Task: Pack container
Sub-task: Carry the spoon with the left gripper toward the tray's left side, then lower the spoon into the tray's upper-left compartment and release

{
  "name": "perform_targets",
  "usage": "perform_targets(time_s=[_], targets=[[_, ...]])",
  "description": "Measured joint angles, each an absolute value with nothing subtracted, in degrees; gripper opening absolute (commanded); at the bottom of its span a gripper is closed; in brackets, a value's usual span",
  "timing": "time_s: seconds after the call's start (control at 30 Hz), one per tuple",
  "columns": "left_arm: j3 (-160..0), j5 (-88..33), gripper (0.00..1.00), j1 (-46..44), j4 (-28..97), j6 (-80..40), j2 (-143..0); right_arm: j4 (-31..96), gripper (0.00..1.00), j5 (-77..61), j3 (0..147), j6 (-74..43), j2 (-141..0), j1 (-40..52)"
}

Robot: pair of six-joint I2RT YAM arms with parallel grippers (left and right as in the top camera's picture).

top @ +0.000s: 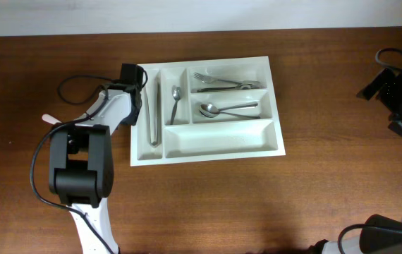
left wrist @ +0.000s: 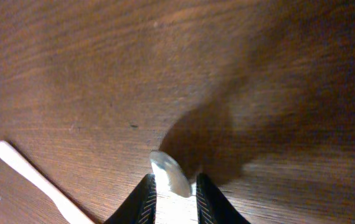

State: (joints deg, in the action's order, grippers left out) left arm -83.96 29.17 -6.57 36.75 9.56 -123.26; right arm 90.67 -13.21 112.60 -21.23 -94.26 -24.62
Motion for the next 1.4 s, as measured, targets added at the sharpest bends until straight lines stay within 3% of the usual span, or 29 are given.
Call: perform_targets(time_s=[0.47,0.97,1.4], targets=[[-83.9,26.3,0.19,-3.8,33.7,10.5,-123.3,90.7,0.99,-13.6,112.6,-21.3,-94.3,-24.6],[-83.9,24.9,0.02,-3.8,31.6,13.5,-123.3,90.7,0.99,-14.3,112.6,-21.2,-94.3,-24.6],[-83.9,27.9,0.02,-4.0,33.2,13.9,-123.3,90.7,0.99,-14.5,112.6,-21.2,-94.3,-24.6]])
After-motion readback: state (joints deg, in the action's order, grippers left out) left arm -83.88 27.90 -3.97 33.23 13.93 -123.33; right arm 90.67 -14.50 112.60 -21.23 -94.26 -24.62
